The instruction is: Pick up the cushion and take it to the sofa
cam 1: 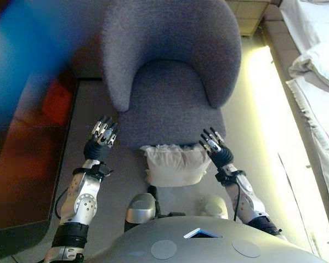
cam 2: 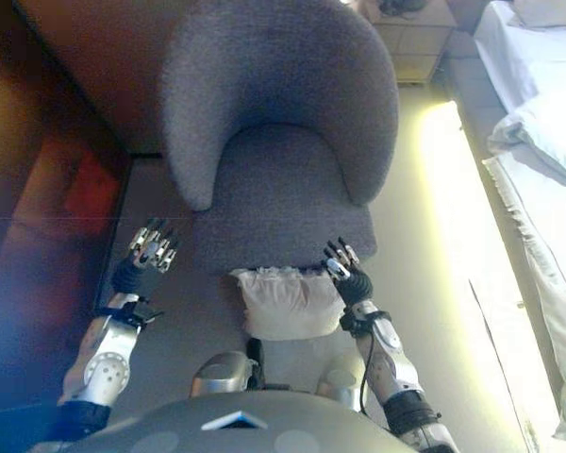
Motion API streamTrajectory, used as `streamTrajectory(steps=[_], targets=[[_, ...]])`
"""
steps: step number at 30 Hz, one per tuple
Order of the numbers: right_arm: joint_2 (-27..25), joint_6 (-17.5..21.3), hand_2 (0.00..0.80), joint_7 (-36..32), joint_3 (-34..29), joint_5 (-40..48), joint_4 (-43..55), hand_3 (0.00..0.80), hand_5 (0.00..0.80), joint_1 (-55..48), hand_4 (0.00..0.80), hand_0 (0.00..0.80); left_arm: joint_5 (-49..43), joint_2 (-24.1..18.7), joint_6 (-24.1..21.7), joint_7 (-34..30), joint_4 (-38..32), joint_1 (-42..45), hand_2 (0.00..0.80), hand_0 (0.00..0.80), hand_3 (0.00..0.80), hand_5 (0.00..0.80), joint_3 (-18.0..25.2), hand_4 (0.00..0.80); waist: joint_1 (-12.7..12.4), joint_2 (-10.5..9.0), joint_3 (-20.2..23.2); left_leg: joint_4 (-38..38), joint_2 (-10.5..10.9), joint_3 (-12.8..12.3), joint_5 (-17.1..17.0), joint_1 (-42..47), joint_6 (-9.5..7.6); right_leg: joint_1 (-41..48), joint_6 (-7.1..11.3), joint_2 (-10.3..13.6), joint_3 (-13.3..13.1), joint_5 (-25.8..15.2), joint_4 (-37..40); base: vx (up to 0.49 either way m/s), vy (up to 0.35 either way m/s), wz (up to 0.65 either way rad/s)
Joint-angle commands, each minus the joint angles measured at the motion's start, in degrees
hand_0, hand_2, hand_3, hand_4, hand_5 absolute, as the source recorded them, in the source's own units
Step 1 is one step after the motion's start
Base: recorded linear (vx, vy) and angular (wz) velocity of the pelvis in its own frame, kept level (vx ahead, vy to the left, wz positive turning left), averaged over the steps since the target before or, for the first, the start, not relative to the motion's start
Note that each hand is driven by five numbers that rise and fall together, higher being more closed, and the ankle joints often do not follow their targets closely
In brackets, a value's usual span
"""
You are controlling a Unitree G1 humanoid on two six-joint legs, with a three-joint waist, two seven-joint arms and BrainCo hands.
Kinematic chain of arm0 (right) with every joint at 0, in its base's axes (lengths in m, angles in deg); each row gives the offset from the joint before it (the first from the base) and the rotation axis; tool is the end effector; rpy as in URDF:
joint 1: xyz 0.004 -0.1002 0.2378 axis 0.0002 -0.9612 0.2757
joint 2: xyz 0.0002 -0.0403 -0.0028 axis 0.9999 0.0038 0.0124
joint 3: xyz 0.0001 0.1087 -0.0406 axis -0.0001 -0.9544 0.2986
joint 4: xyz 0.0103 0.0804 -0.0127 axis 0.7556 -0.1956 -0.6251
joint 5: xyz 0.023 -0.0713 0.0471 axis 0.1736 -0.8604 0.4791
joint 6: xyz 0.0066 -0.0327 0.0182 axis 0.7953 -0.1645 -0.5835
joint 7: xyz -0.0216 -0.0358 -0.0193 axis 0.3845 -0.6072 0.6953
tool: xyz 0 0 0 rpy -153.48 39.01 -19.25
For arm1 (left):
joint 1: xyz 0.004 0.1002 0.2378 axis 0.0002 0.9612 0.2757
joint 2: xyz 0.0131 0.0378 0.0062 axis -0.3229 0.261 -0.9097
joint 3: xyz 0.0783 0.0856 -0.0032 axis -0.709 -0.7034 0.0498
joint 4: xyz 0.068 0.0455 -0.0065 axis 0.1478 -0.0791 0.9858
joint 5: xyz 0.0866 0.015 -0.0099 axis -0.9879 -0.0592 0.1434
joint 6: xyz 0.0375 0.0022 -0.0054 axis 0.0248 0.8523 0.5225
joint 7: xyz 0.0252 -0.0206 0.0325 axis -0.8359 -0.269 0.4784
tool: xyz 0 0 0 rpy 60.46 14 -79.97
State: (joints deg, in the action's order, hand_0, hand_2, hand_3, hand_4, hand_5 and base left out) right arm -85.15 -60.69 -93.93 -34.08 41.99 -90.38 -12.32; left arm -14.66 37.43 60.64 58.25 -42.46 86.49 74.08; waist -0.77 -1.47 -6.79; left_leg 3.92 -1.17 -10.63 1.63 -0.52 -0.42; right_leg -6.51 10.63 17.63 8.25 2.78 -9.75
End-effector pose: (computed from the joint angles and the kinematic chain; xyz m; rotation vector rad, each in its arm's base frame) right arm 0.1233 -0.1711 -0.0439 0.5916 0.3722 0.1265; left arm 0.1212 0.2360 -0.0096 -0.5020 0.1972 0.0140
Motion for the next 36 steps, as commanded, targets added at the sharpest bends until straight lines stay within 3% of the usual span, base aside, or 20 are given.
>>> streamTrajectory(steps=[1,10,14,15,17,20,22,27,31,36], targets=[[-1.8,0.8,0.000,-1.9,-1.2,1.3,3.1,0.000,0.000,2.7,0.000,0.000,1.0,-2.0,-4.6,-2.2,-5.2,1.6,0.000,0.000,0.000,0.000,1.7,0.000,0.3,-2.09,0.4,7.2,-1.5,5.2,5.3,-1.8,3.02,-1.1,0.63,-1.3,-2.3,-10.6,3.9,0.127,-0.113,0.60],[-2.5,0.0,0.000,-1.2,-1.1,-0.4,0.4,0.000,0.000,6.5,0.000,0.000,-0.6,-0.1,-3.7,-1.1,-4.3,3.0,0.000,0.000,0.000,0.000,2.1,0.000,-1.5,-1.37,2.9,7.6,-5.8,7.0,1.5,-1.0,5.45,4.1,-0.40,-4.5,0.0,-5.7,4.6,0.097,-0.054,0.30],[-3.4,-0.2,0.000,-1.1,-0.8,-2.2,1.2,0.000,0.000,6.9,0.000,0.000,-4.9,-0.2,-4.7,1.7,-2.1,1.3,0.000,0.000,0.000,0.000,1.2,0.000,-0.7,-0.81,3.0,9.6,-8.2,4.8,0.5,-1.3,6.60,4.5,-1.73,-5.4,1.8,-3.9,3.6,0.032,-0.042,0.12],[-3.7,-0.2,0.000,-1.0,-0.9,-2.6,1.8,0.000,0.000,6.5,0.000,0.000,-6.3,-0.2,-5.0,2.4,-1.4,0.6,0.000,0.000,0.000,0.000,0.5,0.000,-0.2,-0.74,3.0,12.6,-8.9,3.3,-0.6,-2.1,7.11,4.9,-2.61,-5.8,2.7,-3.3,3.5,0.004,-0.029,0.22],[-4.5,0.3,0.000,-0.5,-1.2,-3.1,2.6,0.000,0.000,5.8,0.000,0.000,-6.3,-0.2,-4.3,2.5,-0.8,-0.3,0.000,0.000,0.000,0.000,-0.4,0.000,0.2,-0.38,2.8,16.0,-10.2,3.0,-3.1,-3.7,8.33,5.4,-3.41,-6.2,3.7,-2.9,3.3,0.003,0.044,0.33],[-5.0,1.9,0.000,-0.6,-1.2,-3.2,2.6,0.000,0.000,5.7,0.000,0.000,-6.0,0.3,-3.7,2.6,-0.1,-1.7,0.000,0.000,0.000,0.000,-1.5,0.000,0.5,0.57,2.8,8.6,-12.2,2.6,-4.1,-2.6,8.62,5.6,-2.64,-5.5,4.1,-2.4,2.7,0.019,0.181,0.47],[-4.8,2.3,0.000,0.1,-2.1,-1.7,3.1,0.000,0.000,5.1,0.000,0.000,-7.1,0.0,-3.2,3.0,-0.2,-2.0,0.000,0.000,0.000,0.000,-2.1,0.000,0.7,0.87,3.1,5.0,-11.7,3.4,-4.2,-1.1,8.78,6.2,-1.39,-4.2,4.2,-3.1,3.3,0.029,0.143,0.10],[-3.1,2.8,0.000,-1.4,-3.6,0.1,2.5,0.000,0.000,3.7,0.000,0.000,-4.8,-0.9,-1.1,-0.4,0.0,-2.9,0.000,0.000,0.000,0.000,-1.7,0.000,1.2,0.98,4.0,-1.6,-9.1,0.5,-2.5,1.9,7.71,6.6,0.99,-0.9,6.6,-6.5,5.4,0.022,0.082,0.01],[0.0,-3.2,0.000,-11.9,-4.5,13.7,1.9,0.000,0.000,4.0,0.000,0.000,7.8,1.2,5.6,-10.0,0.7,-3.8,0.000,0.000,0.000,0.000,-1.6,0.000,1.3,0.76,4.1,-3.1,-8.2,-1.0,-2.5,2.1,7.16,6.2,1.84,0.4,8.2,-8.3,7.1,-0.013,0.040,0.05],[5.0,-17.1,0.000,-28.1,-7.5,37.0,0.1,0.000,0.000,6.1,0.000,0.000,29.1,6.5,17.7,-27.7,2.5,-2.9,0.000,0.000,0.000,0.000,-2.1,0.000,1.1,0.56,4.4,-2.8,-8.4,-2.9,-1.6,2.2,6.56,6.1,2.57,0.5,8.7,-8.7,8.4,-0.004,0.000,-0.06]])
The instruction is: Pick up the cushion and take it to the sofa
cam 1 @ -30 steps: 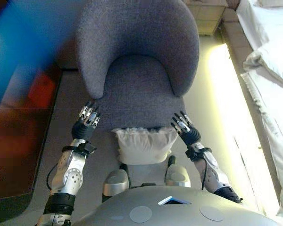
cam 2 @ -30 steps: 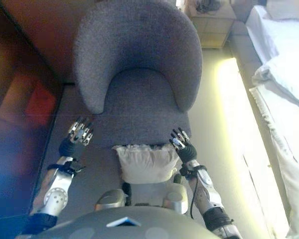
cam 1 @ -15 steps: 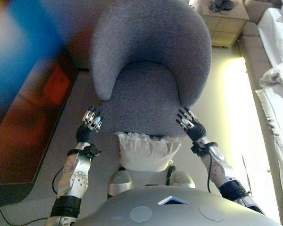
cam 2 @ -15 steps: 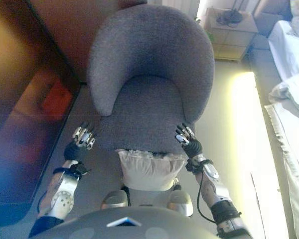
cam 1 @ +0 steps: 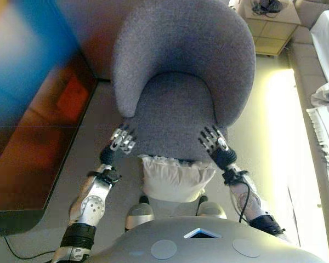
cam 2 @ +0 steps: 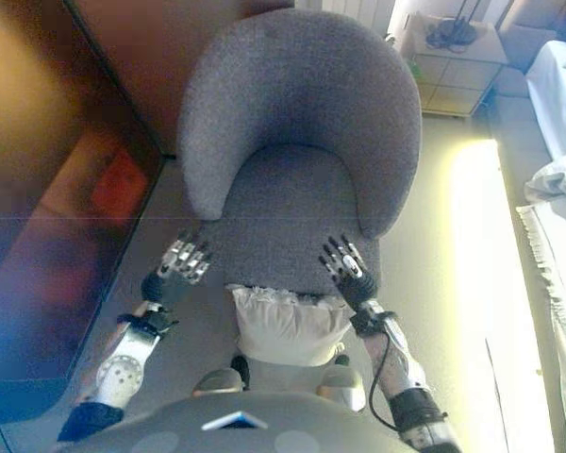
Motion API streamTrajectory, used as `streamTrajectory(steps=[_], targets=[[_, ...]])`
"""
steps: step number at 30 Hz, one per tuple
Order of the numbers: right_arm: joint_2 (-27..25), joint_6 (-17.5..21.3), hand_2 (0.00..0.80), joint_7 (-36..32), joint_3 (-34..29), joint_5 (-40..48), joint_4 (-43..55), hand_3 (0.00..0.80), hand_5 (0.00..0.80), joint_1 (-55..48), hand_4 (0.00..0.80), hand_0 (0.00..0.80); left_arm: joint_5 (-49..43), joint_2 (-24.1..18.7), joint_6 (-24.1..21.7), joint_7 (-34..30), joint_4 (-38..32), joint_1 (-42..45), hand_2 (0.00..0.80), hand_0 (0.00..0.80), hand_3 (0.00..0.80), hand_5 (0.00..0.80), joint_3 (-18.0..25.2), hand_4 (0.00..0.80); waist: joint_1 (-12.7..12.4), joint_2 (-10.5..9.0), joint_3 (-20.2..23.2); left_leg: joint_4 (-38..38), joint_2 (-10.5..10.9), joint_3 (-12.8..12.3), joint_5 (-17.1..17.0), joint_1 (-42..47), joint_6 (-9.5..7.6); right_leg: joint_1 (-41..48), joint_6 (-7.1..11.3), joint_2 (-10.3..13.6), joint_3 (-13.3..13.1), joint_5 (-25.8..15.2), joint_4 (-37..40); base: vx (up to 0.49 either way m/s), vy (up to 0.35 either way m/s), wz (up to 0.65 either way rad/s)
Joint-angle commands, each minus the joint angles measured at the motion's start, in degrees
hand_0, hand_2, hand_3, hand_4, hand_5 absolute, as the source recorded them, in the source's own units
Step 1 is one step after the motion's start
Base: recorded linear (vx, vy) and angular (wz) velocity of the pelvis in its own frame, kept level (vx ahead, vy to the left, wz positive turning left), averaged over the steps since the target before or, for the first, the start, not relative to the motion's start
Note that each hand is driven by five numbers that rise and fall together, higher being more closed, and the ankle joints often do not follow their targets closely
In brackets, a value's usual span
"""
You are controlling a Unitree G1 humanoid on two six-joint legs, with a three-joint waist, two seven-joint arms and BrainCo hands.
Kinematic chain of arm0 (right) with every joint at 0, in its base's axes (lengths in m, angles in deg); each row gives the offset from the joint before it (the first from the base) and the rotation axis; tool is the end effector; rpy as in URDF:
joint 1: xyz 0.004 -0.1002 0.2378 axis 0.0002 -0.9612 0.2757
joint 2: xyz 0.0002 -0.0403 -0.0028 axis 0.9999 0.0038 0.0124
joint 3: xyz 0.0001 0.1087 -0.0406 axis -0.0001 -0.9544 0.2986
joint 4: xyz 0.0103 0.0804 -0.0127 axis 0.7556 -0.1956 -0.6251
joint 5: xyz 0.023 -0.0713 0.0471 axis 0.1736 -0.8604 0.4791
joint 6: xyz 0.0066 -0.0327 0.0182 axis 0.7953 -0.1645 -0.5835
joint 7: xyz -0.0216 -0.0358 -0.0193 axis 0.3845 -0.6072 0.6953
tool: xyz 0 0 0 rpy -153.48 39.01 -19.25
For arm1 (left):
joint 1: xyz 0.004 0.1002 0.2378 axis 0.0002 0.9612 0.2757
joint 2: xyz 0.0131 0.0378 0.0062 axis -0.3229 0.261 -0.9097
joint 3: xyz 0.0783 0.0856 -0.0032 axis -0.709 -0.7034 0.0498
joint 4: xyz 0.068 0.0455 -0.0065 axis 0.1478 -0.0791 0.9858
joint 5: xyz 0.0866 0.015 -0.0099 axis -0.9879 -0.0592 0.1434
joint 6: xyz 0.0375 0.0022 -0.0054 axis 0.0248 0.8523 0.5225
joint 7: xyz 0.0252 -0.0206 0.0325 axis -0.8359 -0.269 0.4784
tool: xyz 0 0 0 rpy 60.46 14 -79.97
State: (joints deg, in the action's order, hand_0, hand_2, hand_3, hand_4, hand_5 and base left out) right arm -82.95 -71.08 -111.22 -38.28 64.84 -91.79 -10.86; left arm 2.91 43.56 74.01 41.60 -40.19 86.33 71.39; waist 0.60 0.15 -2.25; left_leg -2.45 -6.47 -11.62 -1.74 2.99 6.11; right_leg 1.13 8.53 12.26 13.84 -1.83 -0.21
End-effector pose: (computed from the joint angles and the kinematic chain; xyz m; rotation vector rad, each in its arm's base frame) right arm 0.1281 -0.1688 -0.0485 1.1014 0.2914 0.2830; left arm 0.1158 0.1989 -0.0319 -1.0152 0.2601 -0.2755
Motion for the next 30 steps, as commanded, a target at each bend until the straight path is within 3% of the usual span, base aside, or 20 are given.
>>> streamTrajectory(steps=[1,4,7,12,22,23,25,27,29,30], targets=[[4.0,-8.8,0.000,-12.5,-4.1,17.2,1.4,0.000,0.000,4.9,0.000,0.000,14.0,1.3,5.5,-12.7,0.8,-2.7,0.000,0.000,0.000,0.000,0.6,0.000,-0.3,-1.01,0.1,3.4,-3.1,-2.1,1.9,-1.2,-0.02,-1.5,4.79,5.7,3.0,-4.0,-0.9,0.025,-0.001,-0.13],[7.1,-12.5,0.000,-8.9,-7.5,23.8,1.0,0.000,0.000,5.8,0.000,0.000,18.9,4.4,8.0,-13.7,2.9,-2.9,0.000,0.000,0.000,0.000,1.5,0.000,0.0,-0.83,1.1,2.5,-3.4,-2.6,1.8,-0.5,-0.08,-1.1,5.00,5.1,2.6,-3.8,-0.2,0.051,0.008,-0.19],[8.6,-13.8,0.000,-6.9,-9.1,21.7,0.5,0.000,0.000,5.8,0.000,0.000,17.3,5.5,7.6,-11.9,4.4,-3.2,0.000,0.000,0.000,0.000,2.9,0.000,0.2,-0.62,1.9,1.7,-3.6,-2.7,1.7,0.3,-0.08,-0.6,4.67,4.2,2.0,-3.1,-0.1,0.070,-0.003,-0.11],[8.2,-14.3,0.000,-9.6,-8.6,17.8,0.5,0.000,0.000,3.5,0.000,0.000,15.8,5.7,8.5,-12.2,4.0,-2.0,0.000,0.000,0.000,0.000,4.5,0.000,-0.1,-0.75,2.6,1.9,-3.6,-2.4,1.5,0.4,0.03,0.2,4.00,3.3,1.6,-2.6,0.3,0.042,-0.019,0.00],[7.3,-13.8,0.000,-7.1,-7.3,17.8,0.4,0.000,0.000,3.5,0.000,0.000,15.4,5.1,7.5,-9.2,3.8,-2.0,0.000,0.000,0.000,0.000,4.3,0.000,-0.4,-0.57,2.4,2.1,-3.6,-2.0,1.1,0.1,0.28,0.7,3.54,2.8,1.6,-2.4,0.7,0.000,0.000,0.00],[7.0,-12.7,0.000,-6.5,-7.2,16.0,0.4,0.000,0.000,3.3,0.000,0.000,13.4,4.7,5.6,-7.8,3.9,-1.7,0.000,0.000,0.000,0.000,4.4,0.000,-0.5,-0.55,2.3,2.2,-3.6,-2.0,1.1,0.0,0.32,0.7,3.52,2.7,1.6,-2.3,0.7,0.000,0.000,0.00],[5.3,-5.8,0.000,-2.2,-6.2,6.0,0.0,0.000,0.000,3.0,0.000,0.000,4.7,2.9,-2.8,-0.1,4.1,-1.5,0.000,0.000,0.000,0.000,4.3,0.000,-0.6,-0.56,2.0,2.7,-3.8,-1.8,1.1,-0.3,0.54,0.6,3.38,2.6,1.5,-2.2,0.5,0.000,0.000,0.00],[1.5,7.8,0.000,9.8,-3.5,-14.0,-1.8,0.000,0.000,3.3,0.000,0.000,-9.7,-0.3,-13.7,12.1,4.4,-2.1,0.000,0.000,0.000,0.000,3.6,0.000,-0.9,-0.81,1.2,3.4,-3.8,-1.5,1.0,-0.6,0.68,0.8,3.25,2.8,1.8,-2.2,0.2,0.000,0.000,0.00],[-1.2,11.9,0.000,15.5,-2.4,-22.2,-2.2,0.000,0.000,3.6,0.000,0.000,-19.7,-2.7,-16.9,18.3,3.8,-2.6,0.000,0.000,0.000,0.000,4.1,0.000,-1.1,-1.18,0.6,3.9,-3.8,-1.2,0.9,-1.0,0.67,0.6,3.21,3.0,1.9,-2.2,-0.2,-0.018,-0.013,0.01],[-2.8,13.2,0.000,17.7,-2.0,-24.9,-1.1,0.000,0.000,2.9,0.000,0.000,-21.2,-3.7,-16.0,19.5,3.1,-2.5,0.000,0.000,0.000,0.000,4.8,0.000,-1.2,-1.53,0.0,4.6,-3.9,-0.9,1.0,-1.6,0.64,0.3,3.04,3.0,1.7,-2.1,-0.5,-0.040,-0.034,0.02]])
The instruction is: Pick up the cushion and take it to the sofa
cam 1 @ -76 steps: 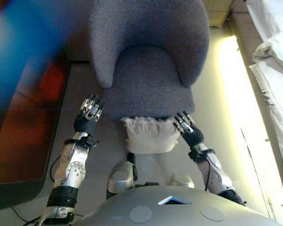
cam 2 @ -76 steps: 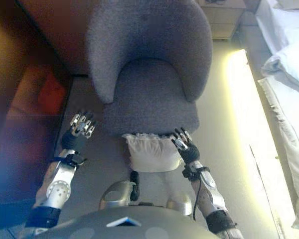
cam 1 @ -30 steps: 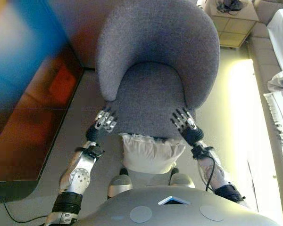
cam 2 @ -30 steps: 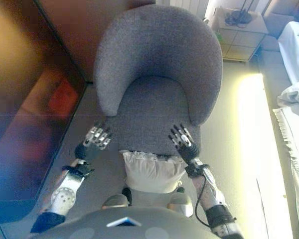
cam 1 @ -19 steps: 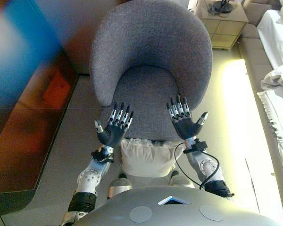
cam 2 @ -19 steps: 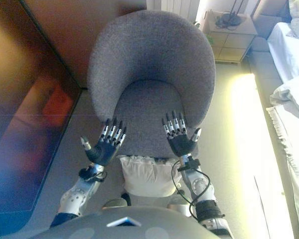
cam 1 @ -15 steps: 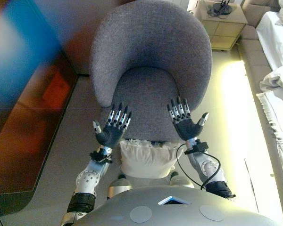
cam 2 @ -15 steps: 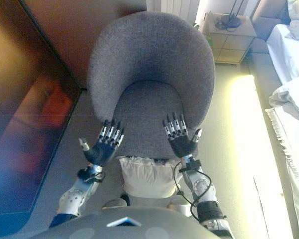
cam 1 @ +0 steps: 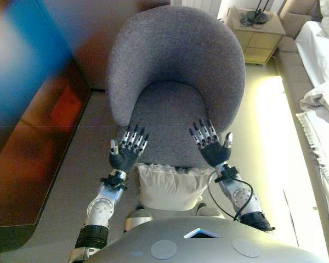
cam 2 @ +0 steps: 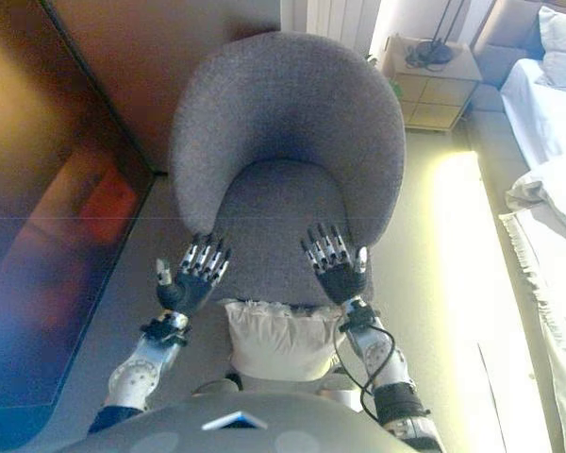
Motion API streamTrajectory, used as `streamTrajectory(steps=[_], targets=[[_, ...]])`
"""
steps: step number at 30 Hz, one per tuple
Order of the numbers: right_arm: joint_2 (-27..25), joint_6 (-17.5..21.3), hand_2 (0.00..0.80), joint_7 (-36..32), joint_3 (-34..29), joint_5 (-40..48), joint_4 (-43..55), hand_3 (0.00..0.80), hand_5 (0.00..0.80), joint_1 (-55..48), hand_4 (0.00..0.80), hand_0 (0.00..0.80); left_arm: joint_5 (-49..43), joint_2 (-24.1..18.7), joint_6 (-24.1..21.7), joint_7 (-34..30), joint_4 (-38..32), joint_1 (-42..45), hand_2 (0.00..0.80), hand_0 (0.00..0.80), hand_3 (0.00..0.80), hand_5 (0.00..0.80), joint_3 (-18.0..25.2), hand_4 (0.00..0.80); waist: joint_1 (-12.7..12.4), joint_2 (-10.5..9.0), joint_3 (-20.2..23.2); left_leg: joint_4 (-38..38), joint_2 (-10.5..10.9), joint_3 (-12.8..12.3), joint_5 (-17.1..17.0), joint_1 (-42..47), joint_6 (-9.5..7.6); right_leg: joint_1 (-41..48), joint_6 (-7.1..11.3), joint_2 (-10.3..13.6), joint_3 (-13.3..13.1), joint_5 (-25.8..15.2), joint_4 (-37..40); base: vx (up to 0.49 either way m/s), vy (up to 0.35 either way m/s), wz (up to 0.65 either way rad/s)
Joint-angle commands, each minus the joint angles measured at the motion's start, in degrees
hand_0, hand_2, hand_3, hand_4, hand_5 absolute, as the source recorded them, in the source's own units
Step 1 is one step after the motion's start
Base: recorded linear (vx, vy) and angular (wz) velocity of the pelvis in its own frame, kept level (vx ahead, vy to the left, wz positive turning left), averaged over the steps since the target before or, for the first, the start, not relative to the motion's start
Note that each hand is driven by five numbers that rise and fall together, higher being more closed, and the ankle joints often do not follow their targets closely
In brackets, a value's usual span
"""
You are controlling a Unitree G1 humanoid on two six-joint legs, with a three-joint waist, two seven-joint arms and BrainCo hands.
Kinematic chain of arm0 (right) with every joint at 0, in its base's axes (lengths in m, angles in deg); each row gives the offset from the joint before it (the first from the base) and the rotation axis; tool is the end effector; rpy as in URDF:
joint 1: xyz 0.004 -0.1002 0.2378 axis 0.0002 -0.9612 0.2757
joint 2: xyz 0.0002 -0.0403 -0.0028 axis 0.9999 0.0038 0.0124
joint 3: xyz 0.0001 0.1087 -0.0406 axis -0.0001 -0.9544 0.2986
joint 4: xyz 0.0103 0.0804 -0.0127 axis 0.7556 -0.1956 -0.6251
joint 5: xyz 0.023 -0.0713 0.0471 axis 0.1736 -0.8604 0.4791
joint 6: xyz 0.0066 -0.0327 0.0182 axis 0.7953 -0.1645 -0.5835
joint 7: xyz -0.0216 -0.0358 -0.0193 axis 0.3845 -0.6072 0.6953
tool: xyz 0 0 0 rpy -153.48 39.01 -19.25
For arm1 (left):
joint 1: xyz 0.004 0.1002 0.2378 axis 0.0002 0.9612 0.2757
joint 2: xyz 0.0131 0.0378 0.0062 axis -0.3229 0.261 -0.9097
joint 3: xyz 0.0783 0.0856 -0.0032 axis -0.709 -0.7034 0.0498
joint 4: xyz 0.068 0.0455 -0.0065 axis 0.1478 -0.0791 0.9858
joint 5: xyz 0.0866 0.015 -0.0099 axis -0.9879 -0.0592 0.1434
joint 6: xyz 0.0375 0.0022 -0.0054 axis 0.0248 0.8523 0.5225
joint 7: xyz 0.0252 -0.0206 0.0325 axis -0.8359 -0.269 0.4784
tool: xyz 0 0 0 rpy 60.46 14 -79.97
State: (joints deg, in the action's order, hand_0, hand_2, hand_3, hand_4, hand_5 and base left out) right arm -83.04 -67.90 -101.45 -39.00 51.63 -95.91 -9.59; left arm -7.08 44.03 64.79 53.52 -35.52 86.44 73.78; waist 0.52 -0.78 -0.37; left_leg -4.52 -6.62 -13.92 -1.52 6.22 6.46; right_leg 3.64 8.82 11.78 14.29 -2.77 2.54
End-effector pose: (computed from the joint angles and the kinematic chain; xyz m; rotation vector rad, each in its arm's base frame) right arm 0.1293 -0.1754 -0.0546 0.8279 0.4177 0.1371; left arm 0.1106 0.2133 -0.0386 -0.7744 0.3001 0.0242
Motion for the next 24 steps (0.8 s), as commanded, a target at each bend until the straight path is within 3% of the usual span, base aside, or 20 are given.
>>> streamTrajectory(steps=[1,8,17,21,24], targets=[[-3.3,10.2,0.000,8.2,-1.3,-12.0,3.3,0.000,0.000,1.2,0.000,0.000,-11.0,-4.3,-5.9,7.6,-1.9,-2.5,0.000,0.000,0.000,0.000,2.8,0.000,-1.1,-0.80,-2.1,7.2,-3.7,1.4,0.9,-5.1,0.26,-2.4,2.61,3.5,1.1,-1.1,-3.3,-0.035,-0.034,0.02],[-4.1,10.0,0.000,9.4,-1.8,-15.3,-1.4,0.000,0.000,2.3,0.000,0.000,-13.1,-3.9,-7.7,10.6,0.6,-2.7,0.000,0.000,0.000,0.000,1.2,0.000,-1.4,-1.17,-4.9,12.7,-4.8,2.0,2.7,-8.0,0.89,-3.7,2.46,4.1,0.2,-1.4,-4.2,-0.011,-0.002,0.00],[-4.1,10.8,0.000,9.5,-1.1,-13.6,0.1,0.000,0.000,2.0,0.000,0.000,-11.2,-5.0,-6.6,9.8,-0.3,-3.3,0.000,0.000,0.000,0.000,0.6,0.000,-1.7,-0.41,-7.2,12.3,-5.5,3.1,1.7,-10.5,0.93,-6.5,3.10,4.9,-0.1,0.6,-8.6,-0.035,-0.033,0.04],[-4.5,11.4,0.000,9.9,-0.4,-13.6,-0.1,0.000,0.000,1.5,0.000,0.000,-11.6,-5.4,-7.5,10.9,-0.9,-3.5,0.000,0.000,0.000,0.000,-1.1,0.000,-1.5,0.20,-8.2,12.5,-7.1,3.6,0.4,-11.9,1.68,-7.5,2.07,3.6,-0.3,2.3,-10.4,-0.001,-0.104,0.12],[-5.4,11.7,0.000,10.9,0.0,-12.5,-0.7,0.000,0.000,2.4,0.000,0.000,-11.1,-5.3,-7.7,11.3,-0.4,-5.0,0.000,0.000,0.000,0.000,-2.1,0.000,-1.2,0.33,-9.7,17.3,-8.6,4.8,0.6,-14.7,2.49,-9.0,0.62,2.9,-0.8,3.0,-12.1,-0.064,-0.042,0.26]])
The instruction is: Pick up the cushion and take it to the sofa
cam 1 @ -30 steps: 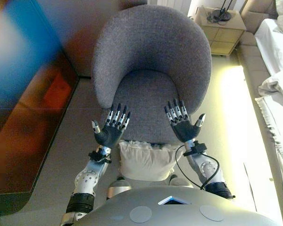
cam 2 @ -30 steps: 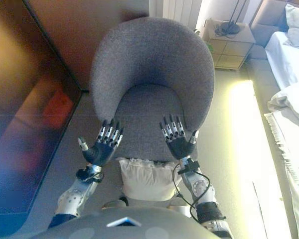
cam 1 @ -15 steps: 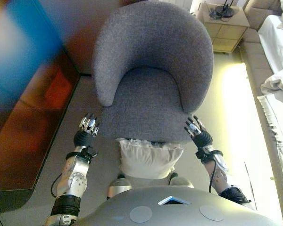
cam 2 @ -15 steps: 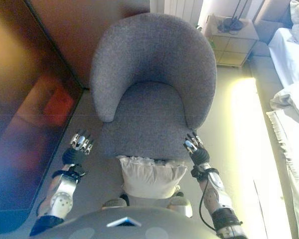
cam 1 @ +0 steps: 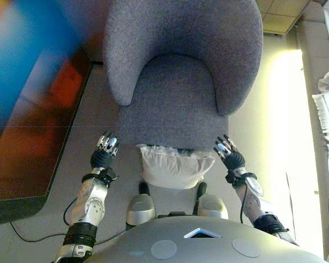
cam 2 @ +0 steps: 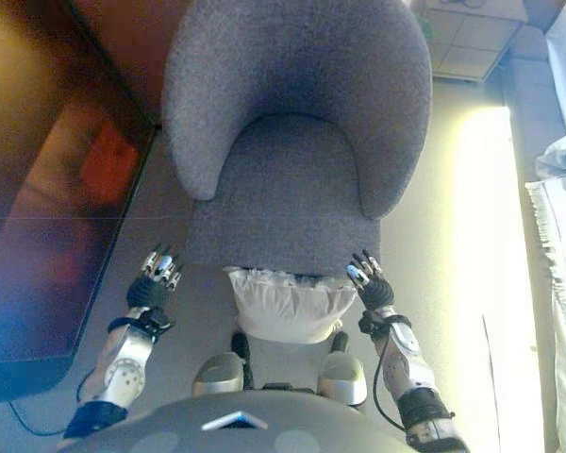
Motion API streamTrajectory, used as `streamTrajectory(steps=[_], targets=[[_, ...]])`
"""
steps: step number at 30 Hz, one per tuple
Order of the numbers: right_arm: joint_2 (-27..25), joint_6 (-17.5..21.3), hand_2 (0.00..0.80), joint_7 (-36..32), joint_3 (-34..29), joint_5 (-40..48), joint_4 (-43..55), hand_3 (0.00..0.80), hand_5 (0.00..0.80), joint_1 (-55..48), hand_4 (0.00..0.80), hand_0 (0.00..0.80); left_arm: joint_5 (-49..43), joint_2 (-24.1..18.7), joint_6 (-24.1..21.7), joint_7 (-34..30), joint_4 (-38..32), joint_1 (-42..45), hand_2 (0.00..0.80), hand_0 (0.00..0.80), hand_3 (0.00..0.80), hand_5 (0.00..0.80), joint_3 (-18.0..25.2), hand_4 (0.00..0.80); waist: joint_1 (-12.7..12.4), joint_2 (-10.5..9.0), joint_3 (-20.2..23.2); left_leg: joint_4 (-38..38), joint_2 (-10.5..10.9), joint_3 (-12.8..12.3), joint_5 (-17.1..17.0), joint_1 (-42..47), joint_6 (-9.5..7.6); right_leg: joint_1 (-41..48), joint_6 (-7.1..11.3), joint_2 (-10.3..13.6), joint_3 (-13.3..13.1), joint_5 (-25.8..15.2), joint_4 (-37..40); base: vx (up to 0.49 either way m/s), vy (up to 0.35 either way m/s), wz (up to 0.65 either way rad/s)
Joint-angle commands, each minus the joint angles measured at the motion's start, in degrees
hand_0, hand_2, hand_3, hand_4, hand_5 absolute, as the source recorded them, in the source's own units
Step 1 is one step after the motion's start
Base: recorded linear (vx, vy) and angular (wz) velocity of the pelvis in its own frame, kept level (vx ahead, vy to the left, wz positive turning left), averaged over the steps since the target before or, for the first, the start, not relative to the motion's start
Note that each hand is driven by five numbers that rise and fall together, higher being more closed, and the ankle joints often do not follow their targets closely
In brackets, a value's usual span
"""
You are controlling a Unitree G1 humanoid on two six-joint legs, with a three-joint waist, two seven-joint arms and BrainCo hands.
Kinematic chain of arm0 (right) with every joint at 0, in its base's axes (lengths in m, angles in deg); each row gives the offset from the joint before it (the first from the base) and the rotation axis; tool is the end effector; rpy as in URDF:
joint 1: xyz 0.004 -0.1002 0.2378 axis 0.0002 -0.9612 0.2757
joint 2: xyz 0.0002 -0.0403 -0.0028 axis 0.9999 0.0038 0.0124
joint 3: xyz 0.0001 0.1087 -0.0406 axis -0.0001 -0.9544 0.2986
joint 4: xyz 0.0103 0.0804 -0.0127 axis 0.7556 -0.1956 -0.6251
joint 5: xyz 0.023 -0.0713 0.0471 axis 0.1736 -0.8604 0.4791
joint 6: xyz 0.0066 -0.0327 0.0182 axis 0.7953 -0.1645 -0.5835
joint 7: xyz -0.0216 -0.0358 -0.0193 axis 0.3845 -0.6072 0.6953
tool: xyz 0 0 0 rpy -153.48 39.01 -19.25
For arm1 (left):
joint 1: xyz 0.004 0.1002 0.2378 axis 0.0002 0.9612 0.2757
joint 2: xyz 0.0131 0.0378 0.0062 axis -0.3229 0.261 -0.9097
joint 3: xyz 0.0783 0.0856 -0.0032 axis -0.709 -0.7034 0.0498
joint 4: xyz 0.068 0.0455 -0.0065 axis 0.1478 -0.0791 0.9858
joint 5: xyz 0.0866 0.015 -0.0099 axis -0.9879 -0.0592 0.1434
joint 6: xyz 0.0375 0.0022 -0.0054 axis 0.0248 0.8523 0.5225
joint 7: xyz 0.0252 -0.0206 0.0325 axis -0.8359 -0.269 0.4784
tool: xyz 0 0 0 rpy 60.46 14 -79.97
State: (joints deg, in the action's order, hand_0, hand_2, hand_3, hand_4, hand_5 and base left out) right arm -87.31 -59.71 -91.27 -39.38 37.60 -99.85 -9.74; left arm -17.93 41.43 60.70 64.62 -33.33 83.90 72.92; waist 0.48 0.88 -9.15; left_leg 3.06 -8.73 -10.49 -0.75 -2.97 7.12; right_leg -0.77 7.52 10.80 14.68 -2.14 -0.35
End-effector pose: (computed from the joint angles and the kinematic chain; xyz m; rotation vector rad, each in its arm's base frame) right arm 0.1244 -0.2026 -0.0558 0.4479 0.4423 -0.0351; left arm 0.1214 0.2231 -0.0342 -0.5009 0.3375 0.1592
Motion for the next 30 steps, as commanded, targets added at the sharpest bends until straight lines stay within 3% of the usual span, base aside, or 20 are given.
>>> streamTrajectory(steps=[1,3,5,7,9,10,14,21,30], targets=[[-1.6,3.3,0.000,0.9,0.3,1.3,2.9,0.000,0.000,2.9,0.000,0.000,0.1,-2.5,-3.9,0.2,-2.5,-2.5,0.000,0.000,0.000,0.000,-1.6,0.000,-0.9,-1.43,-1.5,12.7,-6.9,2.9,-0.2,-6.6,2.00,-5.3,1.39,3.8,-2.2,2.5,-9.9,0.011,0.042,0.18],[-2.6,2.8,0.000,1.6,0.0,0.9,2.3,0.000,0.000,2.9,0.000,0.000,0.9,-1.7,-3.7,0.6,-3.3,-1.3,0.000,0.000,0.000,0.000,-2.0,0.000,-0.9,-1.12,-2.5,16.5,-7.9,6.5,-3.1,-8.0,2.59,-6.3,0.76,3.6,-4.3,2.7,-11.6,0.066,0.130,0.09],[-3.5,3.0,0.000,1.2,-0.4,0.7,1.1,0.000,0.000,3.2,0.000,0.000,1.7,-1.1,-3.8,1.4,-3.4,-0.8,0.000,0.000,0.000,0.000,-2.7,0.000,-0.7,-0.18,-3.3,14.6,-9.9,7.7,-5.6,-7.9,2.81,-7.5,1.14,4.0,-5.8,3.4,-13.6,0.070,0.287,-0.13],[-4.4,4.1,0.000,1.8,-0.5,1.4,-1.0,0.000,0.000,5.8,0.000,0.000,3.3,-1.6,-4.2,1.8,-2.3,-3.5,0.000,0.000,0.000,0.000,-3.9,0.000,-0.5,0.94,-4.7,11.0,-11.9,7.4,-6.8,-8.9,3.45,-10.7,2.56,6.0,-6.5,3.7,-16.0,-0.163,0.353,-0.22],[-5.0,5.7,0.000,3.3,-0.6,2.9,-4.3,0.000,0.000,10.3,0.000,0.000,3.8,-2.7,-4.2,1.7,-0.1,-8.4,0.000,0.000,0.000,0.000,-5.4,0.000,-0.2,1.74,-7.1,8.8,-12.0,5.8,-4.8,-10.5,3.57,-15.0,4.42,9.2,-6.9,3.5,-19.8,-0.240,0.305,-0.42],[-5.0,5.6,0.000,4.4,-1.0,4.1,-5.1,0.000,0.000,12.5,0.000,0.000,3.4,-3.3,-5.1,3.6,0.9,-11.0,0.000,0.000,0.000,0.000,-7.0,0.000,0.0,1.40,-9.0,13.5,-10.2,7.6,-1.8,-13.8,4.07,-18.7,5.52,11.5,-9.3,2.2,-22.2,-0.180,0.170,-0.27],[-5.0,6.5,0.000,5.8,0.2,3.4,-7.7,0.000,0.000,15.6,0.000,0.000,3.2,-4.9,-6.2,5.5,2.2,-15.6,0.000,0.000,0.000,0.000,-8.3,0.000,0.2,0.77,-12.1,21.9,-8.5,8.7,2.6,-20.7,4.44,-23.3,6.61,14.4,-10.9,-0.2,-23.4,-0.087,0.071,0.38],[-5.1,8.0,0.000,10.5,1.4,3.5,-12.3,0.000,0.000,22.5,0.000,0.000,-3.7,-7.1,-8.2,9.1,6.1,-23.2,0.000,0.000,0.000,0.000,-12.0,0.000,-0.9,0.74,-15.6,28.2,-8.0,11.7,4.0,-31.2,4.72,-31.2,7.08,13.9,-12.5,-0.3,-27.2,-0.098,-0.006,0.00],[-7.7,7.5,0.000,16.3,1.4,3.0,-15.7,0.000,0.000,31.8,0.000,0.000,-2.7,-6.5,-9.7,9.0,10.0,-32.8,0.000,0.000,0.000,0.000,-14.8,0.000,-1.2,1.94,-18.5,34.3,-7.7,12.6,4.6,-42.9,3.52,-43.3,5.48,14.1,-13.6,2.5,-37.7,-0.099,-0.001,0.03]])
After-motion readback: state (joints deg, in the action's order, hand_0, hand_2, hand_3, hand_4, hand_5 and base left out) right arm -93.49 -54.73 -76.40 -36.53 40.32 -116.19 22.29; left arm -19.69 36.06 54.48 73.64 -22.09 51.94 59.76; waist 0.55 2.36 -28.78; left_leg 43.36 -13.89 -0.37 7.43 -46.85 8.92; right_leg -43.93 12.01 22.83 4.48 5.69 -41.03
